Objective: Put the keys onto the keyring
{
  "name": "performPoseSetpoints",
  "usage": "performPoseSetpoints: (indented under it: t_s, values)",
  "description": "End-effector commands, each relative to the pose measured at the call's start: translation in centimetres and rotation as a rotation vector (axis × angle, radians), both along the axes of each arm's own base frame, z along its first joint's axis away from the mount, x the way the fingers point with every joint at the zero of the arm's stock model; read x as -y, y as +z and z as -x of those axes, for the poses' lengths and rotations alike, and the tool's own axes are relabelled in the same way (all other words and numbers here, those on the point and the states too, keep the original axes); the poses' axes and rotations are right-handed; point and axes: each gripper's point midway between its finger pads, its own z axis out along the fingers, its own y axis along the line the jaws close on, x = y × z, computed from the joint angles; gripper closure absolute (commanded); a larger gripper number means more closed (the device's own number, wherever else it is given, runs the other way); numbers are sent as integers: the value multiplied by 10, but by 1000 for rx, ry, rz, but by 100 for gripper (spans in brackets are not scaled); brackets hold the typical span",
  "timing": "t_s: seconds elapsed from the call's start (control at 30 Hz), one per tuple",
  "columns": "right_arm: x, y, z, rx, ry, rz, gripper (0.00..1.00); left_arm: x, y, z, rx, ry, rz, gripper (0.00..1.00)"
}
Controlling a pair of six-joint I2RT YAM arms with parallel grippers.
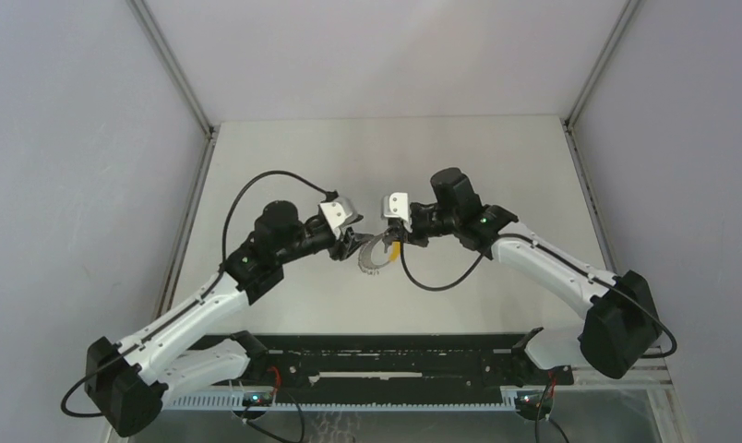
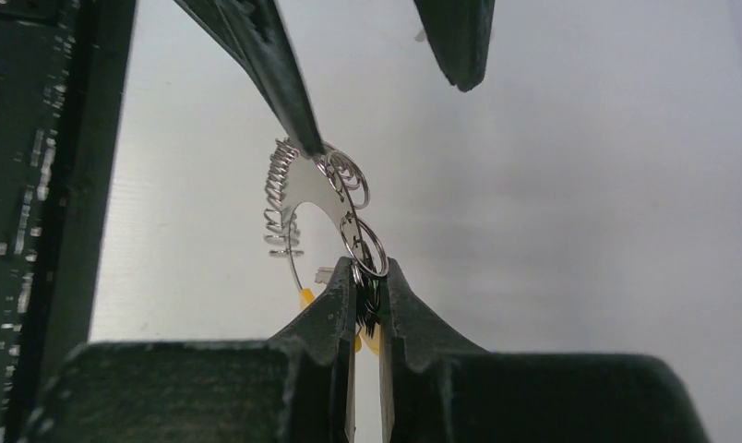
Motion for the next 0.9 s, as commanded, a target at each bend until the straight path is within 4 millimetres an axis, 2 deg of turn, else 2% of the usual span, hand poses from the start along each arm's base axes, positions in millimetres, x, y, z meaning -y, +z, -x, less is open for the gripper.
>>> performPoseSetpoints:
  t_s: [0.0, 0.17, 0.27, 0.47, 0.67, 0.87]
  values:
    - [8, 21, -14, 239, -85, 80, 100, -14, 21, -17, -65, 185, 284, 44]
    - [16, 31, -23, 402, -142, 132, 100, -26, 17, -20, -256, 274, 480, 44]
    - [18, 36, -22, 472, -148, 130, 100, -30, 14, -16, -364, 281, 560, 43]
    - [16, 41, -17, 517, -147, 89, 100, -20, 21, 2, -476, 187, 621, 41]
    - [14, 36, -15, 551, -145, 58, 100, -17, 11, -1, -659, 145, 704, 40]
    - [9, 30, -15, 550, -136, 52, 100, -8, 7, 0, -727, 107, 708, 45]
